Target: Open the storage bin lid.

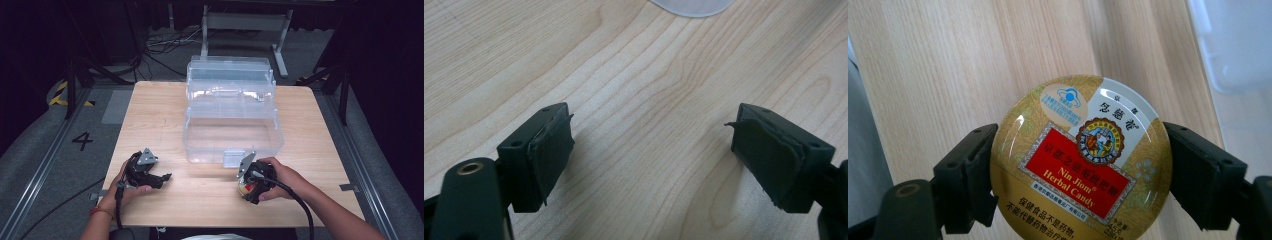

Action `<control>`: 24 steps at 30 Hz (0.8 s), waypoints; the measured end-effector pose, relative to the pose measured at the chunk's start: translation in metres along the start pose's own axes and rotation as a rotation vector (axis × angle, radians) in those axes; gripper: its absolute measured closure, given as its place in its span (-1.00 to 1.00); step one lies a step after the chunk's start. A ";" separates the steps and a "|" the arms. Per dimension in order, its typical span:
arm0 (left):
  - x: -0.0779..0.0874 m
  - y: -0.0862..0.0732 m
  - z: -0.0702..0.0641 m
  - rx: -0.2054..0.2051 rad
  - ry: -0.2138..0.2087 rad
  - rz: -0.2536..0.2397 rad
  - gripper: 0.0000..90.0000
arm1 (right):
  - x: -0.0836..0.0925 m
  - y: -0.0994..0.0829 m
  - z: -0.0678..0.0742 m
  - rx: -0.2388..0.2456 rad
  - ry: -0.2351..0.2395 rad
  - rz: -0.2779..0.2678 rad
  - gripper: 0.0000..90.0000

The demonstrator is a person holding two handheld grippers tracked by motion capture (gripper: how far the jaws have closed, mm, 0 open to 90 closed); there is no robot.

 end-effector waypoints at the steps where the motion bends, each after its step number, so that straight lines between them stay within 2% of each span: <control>1: 0.000 0.000 0.000 0.000 0.000 0.000 -0.62 | 0.001 -0.003 -0.002 0.018 -0.003 0.007 -0.55; 5: 0.000 0.000 0.000 -0.002 -0.001 0.000 -0.62 | 0.006 -0.007 -0.002 0.007 -0.010 0.008 -0.55; 6: 0.000 0.000 0.000 -0.002 -0.002 0.000 -0.62 | 0.009 -0.011 -0.003 0.031 -0.013 0.013 -0.55; 11: 0.000 0.000 0.000 -0.002 -0.002 0.000 -0.62 | 0.016 -0.016 -0.002 0.030 -0.020 0.003 -0.55; 18: 0.000 0.000 0.000 -0.002 -0.001 0.000 -0.62 | 0.029 -0.025 -0.009 0.004 -0.043 -0.005 -0.55; 21: 0.000 0.000 0.000 -0.002 -0.002 0.000 -0.62 | 0.034 -0.028 -0.011 0.021 -0.037 -0.002 -0.55; 22: 0.000 0.000 0.000 -0.002 -0.001 0.000 -0.62 | 0.038 -0.030 -0.012 0.009 -0.041 -0.004 -0.55; 24: 0.000 0.000 0.000 -0.002 -0.002 0.000 -0.62 | 0.041 -0.031 -0.014 0.017 -0.044 -0.003 -0.55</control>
Point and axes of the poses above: each handheld gripper's, and its own axes: x roughly backward along the jaws, y roughly out of its top, z roughly to its left, the point moved 8 cm from there along -x, roughly forward along the jaws, and after that the axes turned 3 degrees about z, right-handed, at the moved point
